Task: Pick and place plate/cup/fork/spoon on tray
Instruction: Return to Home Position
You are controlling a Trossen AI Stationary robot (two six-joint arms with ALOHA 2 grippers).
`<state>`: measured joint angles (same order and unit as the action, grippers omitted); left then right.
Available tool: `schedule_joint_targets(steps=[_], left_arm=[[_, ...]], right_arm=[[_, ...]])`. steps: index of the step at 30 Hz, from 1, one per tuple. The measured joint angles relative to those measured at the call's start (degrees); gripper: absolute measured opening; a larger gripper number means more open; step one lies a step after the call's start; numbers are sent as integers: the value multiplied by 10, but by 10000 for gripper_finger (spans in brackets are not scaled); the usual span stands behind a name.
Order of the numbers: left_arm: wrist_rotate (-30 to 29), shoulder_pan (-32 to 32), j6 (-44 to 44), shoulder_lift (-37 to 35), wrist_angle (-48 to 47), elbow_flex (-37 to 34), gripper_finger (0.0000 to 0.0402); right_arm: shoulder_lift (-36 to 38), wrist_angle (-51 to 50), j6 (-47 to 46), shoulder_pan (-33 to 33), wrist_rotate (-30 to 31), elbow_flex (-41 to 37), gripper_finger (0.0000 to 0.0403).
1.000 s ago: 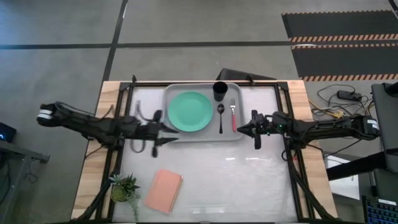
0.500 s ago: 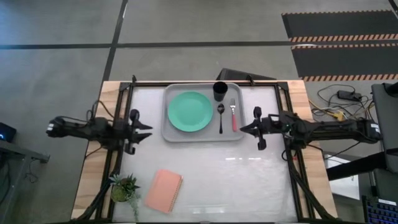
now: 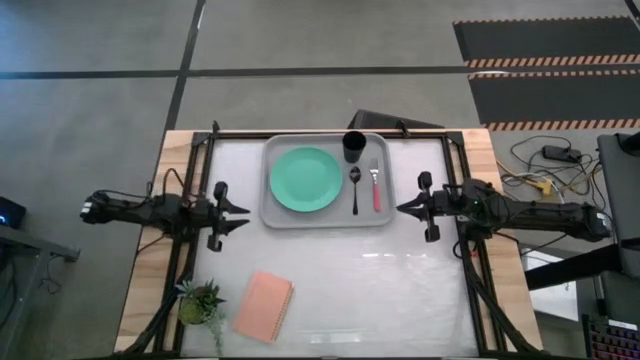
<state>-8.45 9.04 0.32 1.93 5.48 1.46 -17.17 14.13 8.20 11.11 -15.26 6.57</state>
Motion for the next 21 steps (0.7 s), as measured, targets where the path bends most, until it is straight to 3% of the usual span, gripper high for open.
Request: schedule_joint_targets(steps=[8,13,21], left_arm=[[0,0,11,-2,-21,-10,97],[0,0,32,-1,-19,-10,97],[0,0,31,7,-17,-10,97]], right_arm=[[107,-109,54,0,-32,-4,8],[171,-126,86,0,-36,-16,8],[167,-93,102,0,-70,-58,8]])
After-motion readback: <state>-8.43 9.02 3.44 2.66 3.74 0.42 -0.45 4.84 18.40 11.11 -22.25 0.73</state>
